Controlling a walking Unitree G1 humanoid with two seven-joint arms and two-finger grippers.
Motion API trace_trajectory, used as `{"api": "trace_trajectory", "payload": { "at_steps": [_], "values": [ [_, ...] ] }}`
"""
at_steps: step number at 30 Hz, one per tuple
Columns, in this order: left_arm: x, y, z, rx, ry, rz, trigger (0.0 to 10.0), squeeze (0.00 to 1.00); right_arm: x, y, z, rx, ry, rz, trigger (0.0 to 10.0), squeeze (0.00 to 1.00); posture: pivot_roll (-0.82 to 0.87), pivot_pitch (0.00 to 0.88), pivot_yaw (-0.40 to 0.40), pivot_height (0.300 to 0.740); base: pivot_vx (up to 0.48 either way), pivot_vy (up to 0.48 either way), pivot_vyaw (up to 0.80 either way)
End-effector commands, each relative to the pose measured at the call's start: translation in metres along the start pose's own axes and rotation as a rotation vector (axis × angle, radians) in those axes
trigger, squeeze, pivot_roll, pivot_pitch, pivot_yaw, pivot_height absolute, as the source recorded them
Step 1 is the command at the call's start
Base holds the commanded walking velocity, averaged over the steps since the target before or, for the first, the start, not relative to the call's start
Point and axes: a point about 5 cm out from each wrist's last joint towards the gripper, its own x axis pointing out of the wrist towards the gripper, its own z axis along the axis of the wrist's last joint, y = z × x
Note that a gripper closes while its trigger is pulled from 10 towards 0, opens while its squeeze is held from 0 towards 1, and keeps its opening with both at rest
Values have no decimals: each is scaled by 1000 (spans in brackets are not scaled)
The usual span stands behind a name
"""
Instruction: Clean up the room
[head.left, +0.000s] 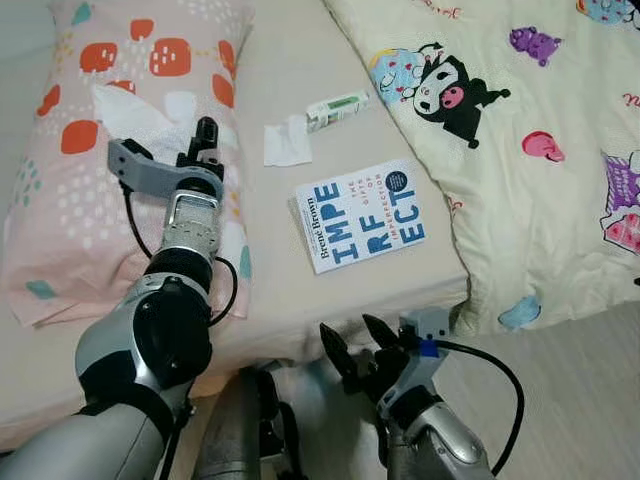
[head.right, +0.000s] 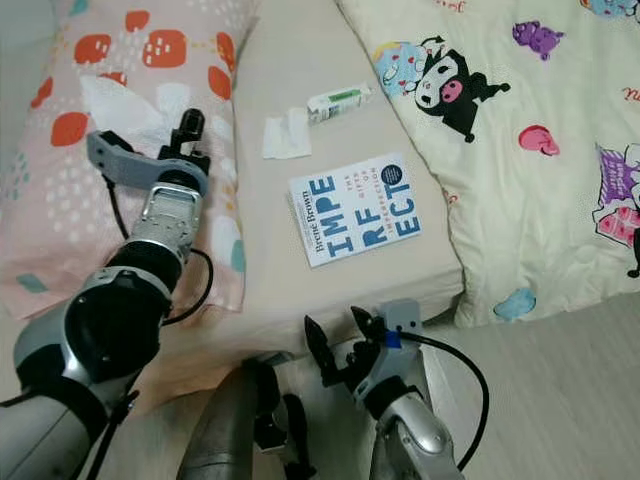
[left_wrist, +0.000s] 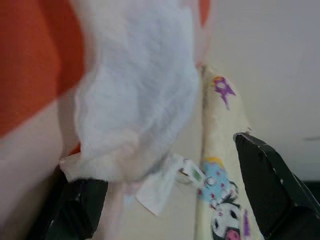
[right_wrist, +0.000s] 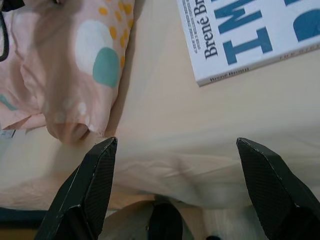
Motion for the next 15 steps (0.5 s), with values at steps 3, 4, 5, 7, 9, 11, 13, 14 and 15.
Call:
{"api": "trace_trajectory", "payload": {
  "at_steps": [3,4,5,7,9,11,13,14,15],
  "values": [
    [0,14,18,92,-68,87,10000,0,-5,4,-8,36,35,4,10000,0,-280,555,106,630,0,0,0],
    [0,14,18,92,-68,87,10000,0,-5,4,-8,36,35,4,10000,0,-280,555,106,630,0,0,0],
    [0,14,22,124,-86,94,7686,0,-5,6,-8,39,35,7,10000,0,-279,556,104,630,0,0,0],
    [0,14,25,152,-98,101,0,0,-5,7,-8,41,37,10,10000,0,-278,556,103,630,0,0,0],
    [0,14,26,169,-103,106,0,0,-5,8,-9,42,38,12,10000,0,-279,554,104,630,0,0,0],
    [0,15,26,179,-107,111,0,0,-5,9,-9,43,39,13,10000,0,-279,554,104,630,0,0,0],
    [0,15,27,189,-111,119,0,0,-5,9,-8,43,40,12,10000,0,-279,554,104,630,0,0,0],
    [0,16,27,188,-112,122,0,0,-5,8,-8,42,40,12,10000,0,-286,546,104,630,0,0,0],
    [0,16,27,188,-112,122,0,0,-5,8,-8,42,40,12,10000,0,-286,546,104,630,0,0,0]
  ]
}}
